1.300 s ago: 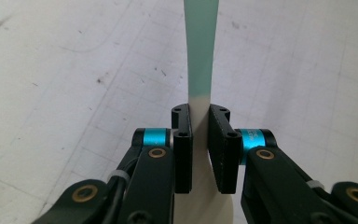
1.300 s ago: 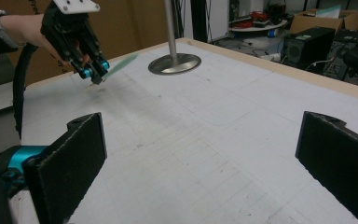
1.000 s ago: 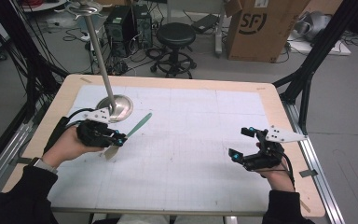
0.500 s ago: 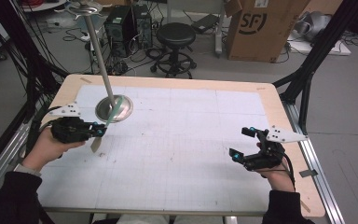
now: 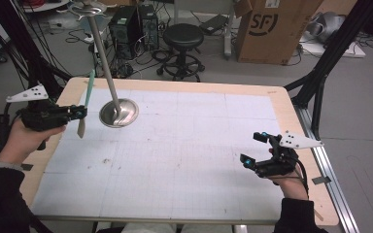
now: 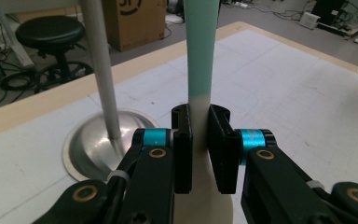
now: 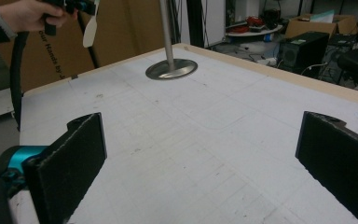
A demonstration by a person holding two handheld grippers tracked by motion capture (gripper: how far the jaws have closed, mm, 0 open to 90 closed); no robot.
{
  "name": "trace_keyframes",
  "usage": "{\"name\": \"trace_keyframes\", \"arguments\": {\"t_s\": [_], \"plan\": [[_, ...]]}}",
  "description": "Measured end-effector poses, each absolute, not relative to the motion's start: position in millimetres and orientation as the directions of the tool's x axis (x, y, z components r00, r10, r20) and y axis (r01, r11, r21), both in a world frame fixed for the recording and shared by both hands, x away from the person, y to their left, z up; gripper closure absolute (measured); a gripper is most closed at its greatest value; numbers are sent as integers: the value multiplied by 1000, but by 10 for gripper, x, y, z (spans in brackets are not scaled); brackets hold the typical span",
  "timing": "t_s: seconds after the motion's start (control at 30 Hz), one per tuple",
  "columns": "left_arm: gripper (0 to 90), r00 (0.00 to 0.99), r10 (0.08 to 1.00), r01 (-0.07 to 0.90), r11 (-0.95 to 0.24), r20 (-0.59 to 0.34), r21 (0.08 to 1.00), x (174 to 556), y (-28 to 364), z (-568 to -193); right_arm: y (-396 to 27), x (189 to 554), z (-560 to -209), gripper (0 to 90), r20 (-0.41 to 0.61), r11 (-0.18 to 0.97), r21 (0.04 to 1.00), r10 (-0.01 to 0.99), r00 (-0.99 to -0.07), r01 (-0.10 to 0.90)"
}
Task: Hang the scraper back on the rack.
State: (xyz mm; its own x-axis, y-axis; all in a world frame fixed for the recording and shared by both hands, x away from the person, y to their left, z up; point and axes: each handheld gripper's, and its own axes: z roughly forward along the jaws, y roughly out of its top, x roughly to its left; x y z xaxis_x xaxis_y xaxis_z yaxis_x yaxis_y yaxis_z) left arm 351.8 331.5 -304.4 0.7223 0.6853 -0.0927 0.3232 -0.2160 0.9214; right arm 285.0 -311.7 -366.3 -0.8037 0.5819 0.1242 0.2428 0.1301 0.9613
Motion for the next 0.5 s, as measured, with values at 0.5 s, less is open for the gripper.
{"name": "trace_keyframes", "arguments": {"t_s": [0.5], "plan": [[805, 695, 716, 268, -179, -62, 947, 3681, 3576, -2644, -3125, 2867, -3650, 9, 126, 124, 963, 580, -805, 240]]}}
